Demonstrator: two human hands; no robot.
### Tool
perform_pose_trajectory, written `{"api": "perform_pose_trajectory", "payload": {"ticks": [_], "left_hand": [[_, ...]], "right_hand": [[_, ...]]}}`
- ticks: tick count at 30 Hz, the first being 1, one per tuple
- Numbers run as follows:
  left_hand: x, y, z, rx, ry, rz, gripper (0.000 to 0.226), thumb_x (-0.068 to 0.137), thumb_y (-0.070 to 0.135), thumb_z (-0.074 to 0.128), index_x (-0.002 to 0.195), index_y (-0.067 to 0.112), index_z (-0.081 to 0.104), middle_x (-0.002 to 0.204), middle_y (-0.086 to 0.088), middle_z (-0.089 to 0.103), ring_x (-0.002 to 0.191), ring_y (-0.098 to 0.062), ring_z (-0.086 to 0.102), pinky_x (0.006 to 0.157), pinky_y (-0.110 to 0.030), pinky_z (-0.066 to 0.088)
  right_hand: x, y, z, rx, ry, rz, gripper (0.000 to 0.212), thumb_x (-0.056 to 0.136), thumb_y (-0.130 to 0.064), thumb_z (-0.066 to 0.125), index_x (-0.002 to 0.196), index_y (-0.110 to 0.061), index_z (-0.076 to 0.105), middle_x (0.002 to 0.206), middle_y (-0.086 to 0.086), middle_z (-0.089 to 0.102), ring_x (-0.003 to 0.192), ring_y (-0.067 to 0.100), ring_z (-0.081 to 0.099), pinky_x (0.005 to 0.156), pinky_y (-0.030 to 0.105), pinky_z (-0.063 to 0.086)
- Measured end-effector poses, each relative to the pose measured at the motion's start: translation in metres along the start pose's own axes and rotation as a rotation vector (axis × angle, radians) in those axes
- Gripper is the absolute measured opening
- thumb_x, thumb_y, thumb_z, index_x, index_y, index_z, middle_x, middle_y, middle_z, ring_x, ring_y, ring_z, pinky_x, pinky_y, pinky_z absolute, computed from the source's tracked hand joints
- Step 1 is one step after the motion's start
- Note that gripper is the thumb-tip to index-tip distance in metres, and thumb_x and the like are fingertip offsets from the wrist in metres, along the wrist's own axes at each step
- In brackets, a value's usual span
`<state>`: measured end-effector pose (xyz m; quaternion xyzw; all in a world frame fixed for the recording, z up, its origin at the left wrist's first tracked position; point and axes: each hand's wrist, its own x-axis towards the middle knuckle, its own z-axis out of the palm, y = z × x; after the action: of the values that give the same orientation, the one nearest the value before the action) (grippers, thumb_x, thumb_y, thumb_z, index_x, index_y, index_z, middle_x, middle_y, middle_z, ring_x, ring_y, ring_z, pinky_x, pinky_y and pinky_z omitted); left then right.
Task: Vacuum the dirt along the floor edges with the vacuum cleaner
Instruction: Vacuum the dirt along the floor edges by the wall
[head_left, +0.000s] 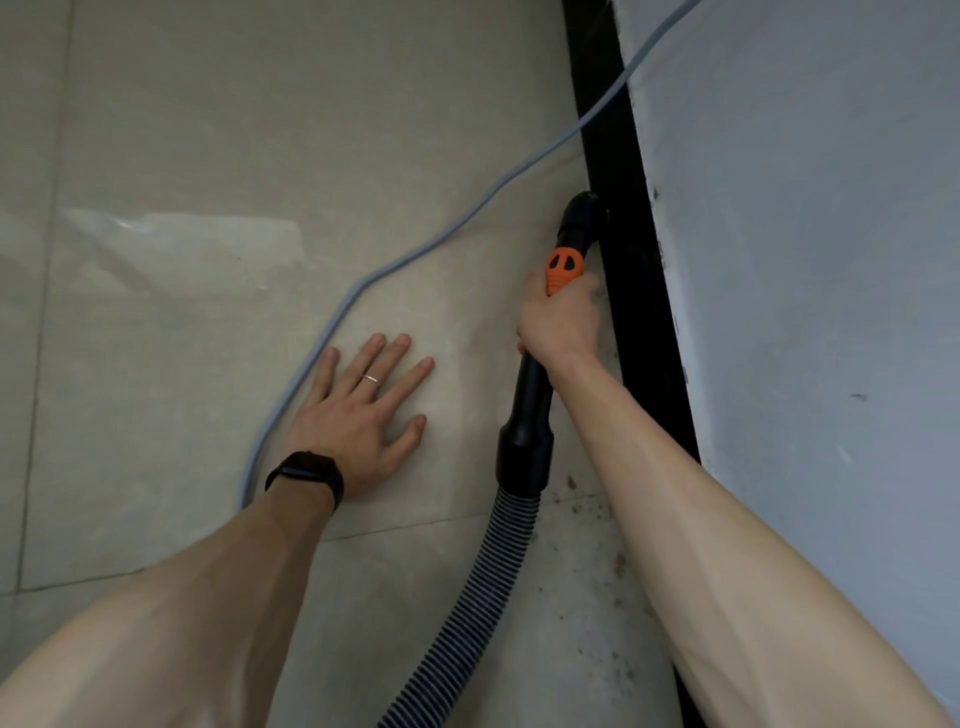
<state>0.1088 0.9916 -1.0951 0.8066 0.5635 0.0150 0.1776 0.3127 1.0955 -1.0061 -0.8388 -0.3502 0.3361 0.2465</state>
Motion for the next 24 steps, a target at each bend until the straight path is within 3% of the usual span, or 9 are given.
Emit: {"api": "perform_pose_trajectory", "payload": {"ticks": [7, 11, 16, 21, 24], "left_hand": [[0.0, 0.0, 0.0, -0.007, 0.015, 0.0, 0.065, 0.096, 0.062, 0.014, 0.154, 0.043, -0.006, 0.164, 0.011, -0.008, 0.151, -0.013, -0.009, 0.121, -0.049, -0.003], [-0.001, 0.001, -0.001, -0.013, 0.019, 0.007, 0.064, 0.096, 0.061, 0.016, 0.155, 0.043, -0.002, 0.165, 0.01, -0.004, 0.151, -0.014, -0.005, 0.121, -0.05, -0.001], [0.0, 0.0, -0.001, -0.017, 0.018, -0.009, 0.064, 0.095, 0.062, 0.013, 0.155, 0.044, -0.003, 0.164, 0.011, -0.005, 0.151, -0.012, -0.007, 0.121, -0.049, -0.004], [0.001, 0.001, 0.0, -0.041, 0.032, -0.002, 0.064, 0.094, 0.062, 0.011, 0.154, 0.044, -0.001, 0.164, 0.011, -0.006, 0.151, -0.012, -0.008, 0.121, -0.049, -0.004], [0.0, 0.0, 0.0, -0.05, 0.043, -0.006, 0.064, 0.094, 0.062, 0.011, 0.155, 0.044, 0.0, 0.164, 0.011, -0.005, 0.151, -0.011, -0.008, 0.121, -0.048, -0.005]], "right_hand": [[-0.023, 0.026, -0.009, 0.086, 0.002, 0.03, 0.038, 0.102, -0.046, 0.053, 0.124, -0.017, 0.04, 0.105, 0.014, 0.066, 0.088, 0.037, 0.071, 0.078, 0.055, 0.063], [-0.041, 0.048, -0.016, 0.176, -0.003, 0.048, 0.033, 0.102, -0.041, 0.057, 0.122, -0.018, 0.044, 0.087, 0.004, 0.063, 0.059, 0.017, 0.062, 0.054, 0.034, 0.055], [-0.054, 0.065, -0.026, 0.211, -0.012, 0.056, 0.043, 0.098, -0.041, 0.066, 0.127, -0.013, 0.05, 0.077, 0.001, 0.057, 0.045, 0.009, 0.054, 0.047, 0.026, 0.048], [-0.053, 0.067, -0.033, 0.197, 0.01, 0.042, 0.029, 0.091, -0.029, 0.075, 0.108, -0.025, 0.051, 0.078, 0.0, 0.059, 0.041, 0.005, 0.053, 0.043, 0.023, 0.048], [-0.044, 0.058, -0.032, 0.206, 0.015, 0.032, 0.025, 0.089, -0.02, 0.074, 0.1, -0.023, 0.051, 0.078, 0.001, 0.058, 0.041, 0.007, 0.052, 0.043, 0.024, 0.048]]}}
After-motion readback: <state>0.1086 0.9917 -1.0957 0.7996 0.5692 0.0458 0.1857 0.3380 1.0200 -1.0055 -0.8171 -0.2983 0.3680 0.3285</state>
